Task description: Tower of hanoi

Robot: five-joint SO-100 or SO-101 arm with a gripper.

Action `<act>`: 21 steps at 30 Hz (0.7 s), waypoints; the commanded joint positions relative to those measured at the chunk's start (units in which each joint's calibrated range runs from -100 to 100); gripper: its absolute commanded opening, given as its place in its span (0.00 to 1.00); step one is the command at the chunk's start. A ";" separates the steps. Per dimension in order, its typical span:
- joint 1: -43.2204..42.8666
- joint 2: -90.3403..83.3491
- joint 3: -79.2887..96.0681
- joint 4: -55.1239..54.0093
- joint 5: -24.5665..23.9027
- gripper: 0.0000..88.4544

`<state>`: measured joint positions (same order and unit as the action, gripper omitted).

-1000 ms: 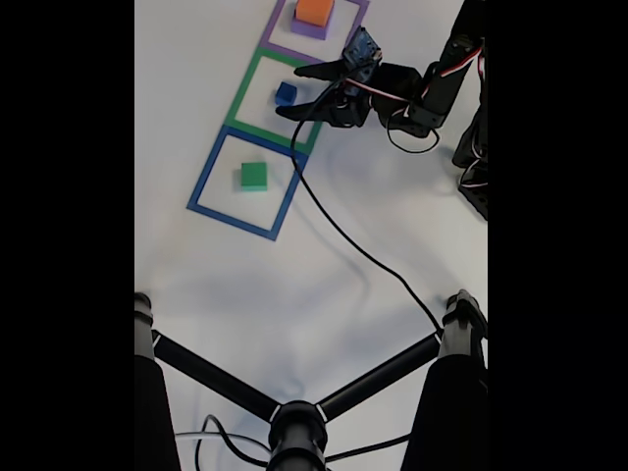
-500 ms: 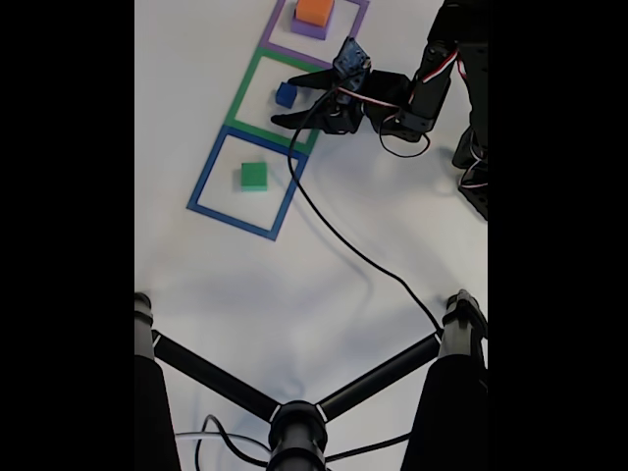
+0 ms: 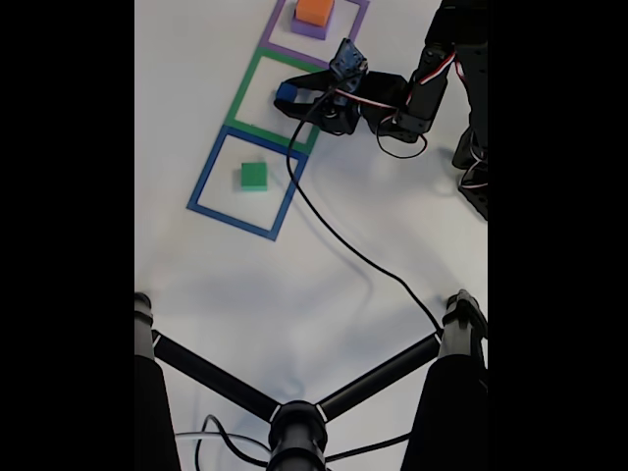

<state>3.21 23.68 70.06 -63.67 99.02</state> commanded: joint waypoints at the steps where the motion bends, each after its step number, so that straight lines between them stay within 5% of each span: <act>1: -0.50 -2.52 -0.32 1.07 0.98 0.06; 13: -2.33 -22.24 6.04 14.66 0.98 0.05; 21: -3.70 -62.06 7.85 61.37 0.98 0.04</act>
<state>0.68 -17.13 79.96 -27.27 99.02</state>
